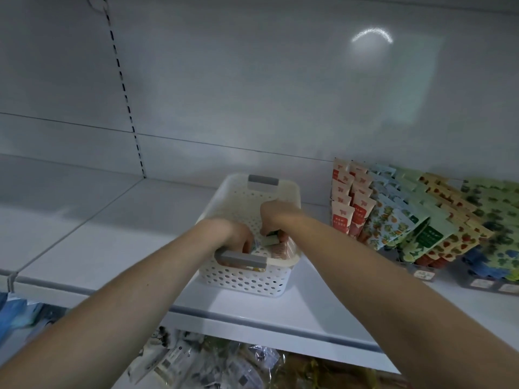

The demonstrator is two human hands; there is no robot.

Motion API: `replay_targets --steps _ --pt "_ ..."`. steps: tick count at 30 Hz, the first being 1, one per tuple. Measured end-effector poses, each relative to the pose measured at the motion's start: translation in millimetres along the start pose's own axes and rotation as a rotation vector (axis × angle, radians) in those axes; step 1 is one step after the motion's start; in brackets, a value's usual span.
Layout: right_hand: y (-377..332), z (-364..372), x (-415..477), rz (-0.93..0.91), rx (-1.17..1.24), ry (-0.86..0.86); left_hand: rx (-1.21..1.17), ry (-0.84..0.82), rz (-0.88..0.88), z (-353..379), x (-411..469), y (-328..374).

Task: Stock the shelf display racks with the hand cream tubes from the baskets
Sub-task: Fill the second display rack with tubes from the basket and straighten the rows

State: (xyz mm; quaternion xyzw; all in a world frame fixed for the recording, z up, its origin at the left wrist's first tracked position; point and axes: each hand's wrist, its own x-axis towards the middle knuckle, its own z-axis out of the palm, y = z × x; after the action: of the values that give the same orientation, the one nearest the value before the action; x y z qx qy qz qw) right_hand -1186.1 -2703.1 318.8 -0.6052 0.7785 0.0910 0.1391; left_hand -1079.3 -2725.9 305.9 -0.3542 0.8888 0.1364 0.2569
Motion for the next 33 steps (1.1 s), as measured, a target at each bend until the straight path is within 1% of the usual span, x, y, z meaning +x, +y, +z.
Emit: replay_targets --steps 3,6,9,11,13,15,17,19,21,24,26,30,33 --pt "1.1 1.3 3.2 -0.007 -0.039 0.006 -0.022 0.005 0.008 1.8 3.1 -4.4" --pt "2.9 2.0 6.9 -0.017 0.003 0.051 -0.102 0.063 0.005 0.8 0.2 -6.6" --pt "5.5 4.2 12.2 -0.033 0.095 0.106 -0.21 0.1 -0.008 0.1 -2.0 -7.5" --pt "6.8 0.2 12.5 -0.042 0.174 0.195 -0.298 0.11 -0.025 0.2 -2.4 -6.1" --pt "8.4 -10.4 11.0 -0.055 0.271 0.319 -0.414 0.166 -0.037 -1.2 0.1 -3.5" --pt "10.0 -23.2 7.4 -0.064 0.358 0.4 -0.553 0.208 -0.056 -5.7 3.4 3.0" --pt "15.2 -31.5 1.7 -0.067 0.423 0.449 -0.616 0.166 -0.065 -11.1 5.0 15.1" --pt "21.7 -36.5 -7.5 -0.092 0.512 0.505 -0.543 0.135 -0.079 -13.2 10.4 27.6" --pt "28.9 -37.6 -18.9 -0.116 0.626 0.561 -0.478 0.155 -0.09 -11.9 16.3 36.6" --pt "36.5 -35.4 -32.2 -0.124 0.762 0.633 -0.499 0.173 -0.081 -9.5 22.3 42.5" --pt "41.5 -32.7 -36.5 -0.13 0.843 0.651 -0.512 0.154 -0.08 -9.7 24.3 43.2" --pt "49.9 -26.6 -42.4 -0.156 0.917 0.65 -0.454 0.113 -0.118 -11.2 26.4 41.6" --pt "54.3 -22.6 -48.0 -0.162 0.885 0.689 -0.413 0.111 -0.132 -10.0 27.5 41.9"
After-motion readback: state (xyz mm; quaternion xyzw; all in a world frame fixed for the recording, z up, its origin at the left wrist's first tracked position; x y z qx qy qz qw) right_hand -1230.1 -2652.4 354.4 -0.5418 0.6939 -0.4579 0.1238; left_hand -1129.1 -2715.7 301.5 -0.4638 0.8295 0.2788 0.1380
